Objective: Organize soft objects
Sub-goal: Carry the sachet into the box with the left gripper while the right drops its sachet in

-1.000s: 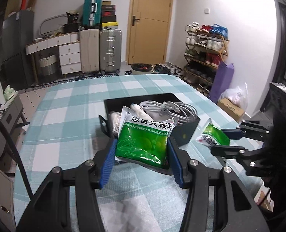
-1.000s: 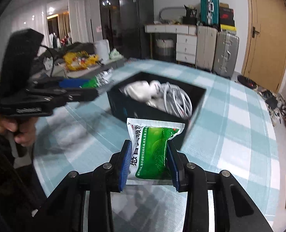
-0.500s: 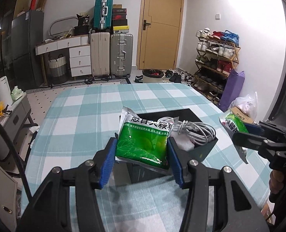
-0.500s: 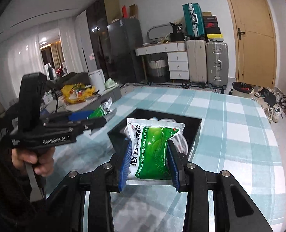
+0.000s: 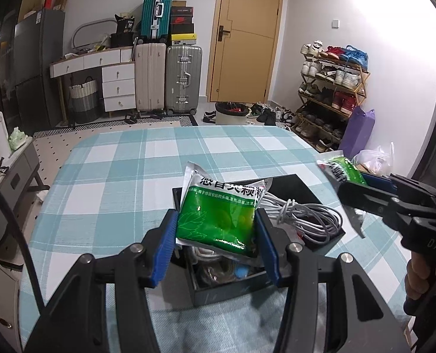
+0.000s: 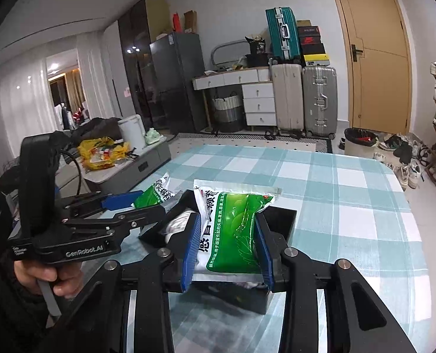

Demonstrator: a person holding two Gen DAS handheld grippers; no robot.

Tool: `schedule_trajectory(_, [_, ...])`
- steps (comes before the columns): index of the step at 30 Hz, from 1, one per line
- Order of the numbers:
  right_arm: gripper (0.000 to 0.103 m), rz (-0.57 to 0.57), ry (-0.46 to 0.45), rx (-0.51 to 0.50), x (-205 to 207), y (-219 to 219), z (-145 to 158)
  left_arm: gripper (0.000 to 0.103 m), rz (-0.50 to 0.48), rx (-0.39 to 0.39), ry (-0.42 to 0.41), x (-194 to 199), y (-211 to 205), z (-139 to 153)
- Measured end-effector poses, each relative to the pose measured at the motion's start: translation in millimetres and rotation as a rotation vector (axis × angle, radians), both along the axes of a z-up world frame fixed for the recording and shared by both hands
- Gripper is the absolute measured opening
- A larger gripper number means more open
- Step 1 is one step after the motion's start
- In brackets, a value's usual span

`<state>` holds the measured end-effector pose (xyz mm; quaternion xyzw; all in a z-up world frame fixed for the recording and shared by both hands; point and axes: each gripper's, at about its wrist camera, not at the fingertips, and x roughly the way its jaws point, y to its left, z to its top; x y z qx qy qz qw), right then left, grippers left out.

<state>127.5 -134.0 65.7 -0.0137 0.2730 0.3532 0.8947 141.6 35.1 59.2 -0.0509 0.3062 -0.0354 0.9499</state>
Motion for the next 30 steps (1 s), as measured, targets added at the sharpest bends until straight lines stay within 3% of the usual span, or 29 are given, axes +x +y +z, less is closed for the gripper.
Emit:
schedule_trajectory(9, [0.036,-0.041,0.056,-0.020,34.6,4.1,-20.6,0.051,-0.012,0.021,0.035,19.7,-7.1,-14.6])
schedule_trajectory(18, [0.036,-0.003,0.153,-0.027,49.9,14.9,-41.2,0.051,-0.052,0.028,0.062,26.8,-16.7,-26.5])
schedule_trajectory(30, [0.038,-0.019,0.096,-0.075,47.7,26.5,-42.1,0.054,-0.058,0.023,0.078,31.5,-17.9,-28.7])
